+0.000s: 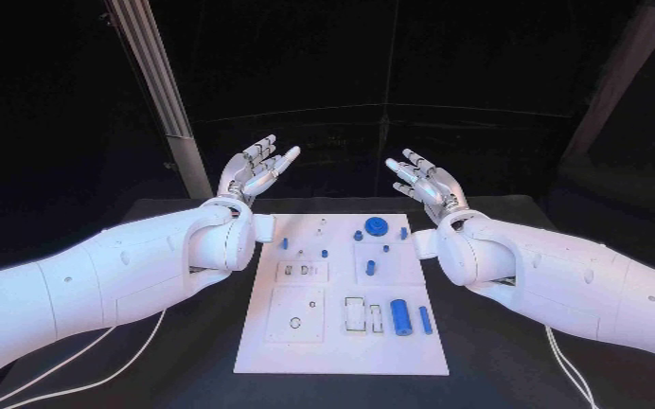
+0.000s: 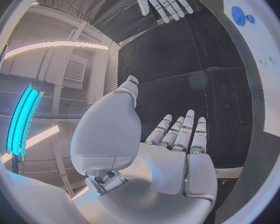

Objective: Assemble the parts on the task board

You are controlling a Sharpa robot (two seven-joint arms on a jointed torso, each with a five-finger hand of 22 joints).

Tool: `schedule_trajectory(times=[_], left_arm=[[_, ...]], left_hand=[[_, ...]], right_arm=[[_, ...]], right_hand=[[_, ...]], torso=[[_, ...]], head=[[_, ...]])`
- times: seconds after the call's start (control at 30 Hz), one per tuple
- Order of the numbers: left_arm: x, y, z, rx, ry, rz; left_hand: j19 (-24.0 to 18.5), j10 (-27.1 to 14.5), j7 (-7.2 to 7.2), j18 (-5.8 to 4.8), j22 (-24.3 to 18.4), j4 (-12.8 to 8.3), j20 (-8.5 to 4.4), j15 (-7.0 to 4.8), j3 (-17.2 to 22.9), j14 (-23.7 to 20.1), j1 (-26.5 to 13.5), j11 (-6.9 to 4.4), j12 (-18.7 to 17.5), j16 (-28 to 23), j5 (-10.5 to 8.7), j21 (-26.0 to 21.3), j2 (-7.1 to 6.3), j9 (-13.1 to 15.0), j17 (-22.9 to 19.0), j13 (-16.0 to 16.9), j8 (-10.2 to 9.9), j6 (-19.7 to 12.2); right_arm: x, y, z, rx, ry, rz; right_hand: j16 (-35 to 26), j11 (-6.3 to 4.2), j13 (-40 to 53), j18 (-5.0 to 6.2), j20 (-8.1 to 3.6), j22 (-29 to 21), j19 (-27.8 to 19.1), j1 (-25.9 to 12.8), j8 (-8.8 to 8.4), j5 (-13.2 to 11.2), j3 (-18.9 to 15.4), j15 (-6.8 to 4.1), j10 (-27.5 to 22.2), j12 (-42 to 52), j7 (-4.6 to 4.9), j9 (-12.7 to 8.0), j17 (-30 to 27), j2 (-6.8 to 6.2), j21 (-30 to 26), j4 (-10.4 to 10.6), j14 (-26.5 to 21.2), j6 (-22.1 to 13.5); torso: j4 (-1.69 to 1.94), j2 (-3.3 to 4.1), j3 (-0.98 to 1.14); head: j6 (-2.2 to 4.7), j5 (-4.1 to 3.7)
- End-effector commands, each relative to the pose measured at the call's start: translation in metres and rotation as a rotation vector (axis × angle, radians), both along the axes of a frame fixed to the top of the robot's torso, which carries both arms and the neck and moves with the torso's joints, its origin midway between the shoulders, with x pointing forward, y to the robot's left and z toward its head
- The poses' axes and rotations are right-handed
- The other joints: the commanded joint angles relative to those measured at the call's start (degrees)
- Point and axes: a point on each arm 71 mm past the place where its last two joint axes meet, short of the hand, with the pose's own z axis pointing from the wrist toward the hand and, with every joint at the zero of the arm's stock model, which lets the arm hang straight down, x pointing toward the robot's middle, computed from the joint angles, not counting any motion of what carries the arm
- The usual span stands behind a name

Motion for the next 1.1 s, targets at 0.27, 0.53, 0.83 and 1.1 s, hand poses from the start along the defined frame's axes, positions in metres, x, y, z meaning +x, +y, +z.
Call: schedule_trajectory(times=[0.27,0.53,0.83,1.1], left_arm=[[0.002,-0.004,0.005,-0.057,-0.040,-0.068],[-0.002,0.013,0.006,-0.068,-0.041,-0.094],[-0.015,0.014,0.013,-0.015,-0.062,-0.205],[-0.030,0.012,0.017,-0.090,0.015,-0.222]], left_hand=[[1.63,2.61,5.68,1.05,0.39,0.75,0.98,0.75,0.80,3.89,2.85,1.05,0.69,1.03,0.42,0.81,0.60,0.34,0.57,0.32,0.64,2.51],[26.25,25.72,7.49,0.85,4.59,0.15,1.07,1.05,2.58,24.98,4.73,2.73,4.58,7.72,0.31,9.68,4.49,1.96,3.16,2.05,4.05,19.90],[37.60,41.53,5.27,2.24,5.43,-1.25,-1.37,-2.93,1.01,38.37,4.74,-0.59,8.75,11.20,0.28,14.28,7.40,2.79,4.85,2.43,8.30,35.02],[41.55,46.68,3.79,2.19,5.14,-3.10,-2.98,-4.61,0.58,42.94,6.30,-2.24,9.31,11.65,0.30,15.14,8.29,2.37,6.50,2.75,8.43,37.89]], right_arm=[[0.007,0.012,-0.001,-0.053,-0.008,0.265],[0.013,-0.017,0.007,-0.307,-0.190,0.181],[0.019,-0.020,0.024,-0.514,-0.326,0.218],[0.027,-0.013,0.040,-0.771,-0.358,0.281]], right_hand=[[7.32,0.78,2.71,7.32,-0.04,3.76,26.96,13.29,5.90,0.16,2.99,-1.06,33.52,6.57,8.23,3.15,2.61,0.39,9.12,-8.70,36.11,27.40],[7.90,-2.37,1.88,7.85,-3.42,4.74,36.46,13.44,7.70,1.29,6.98,-4.93,44.50,7.38,5.84,2.82,2.05,0.63,13.92,-12.35,47.34,42.56],[9.60,-4.81,1.99,7.80,-6.96,6.86,42.19,13.68,6.67,0.99,10.87,-8.23,51.33,5.99,3.87,2.65,3.58,-1.31,19.06,-12.36,57.81,47.18],[15.18,-6.53,2.04,7.73,-10.17,12.25,47.33,13.73,5.13,1.59,13.75,-11.07,54.84,3.92,2.66,2.59,7.14,-4.26,28.76,-12.23,68.00,49.92]], torso=[[0.01,-0.01,-0.01],[-0.06,1.28,0.13],[-0.21,3.40,0.27],[0.12,5.62,-0.04]], head=[[0.00,0.00],[-0.17,-1.36],[0.32,-1.72],[0.70,-1.85]])
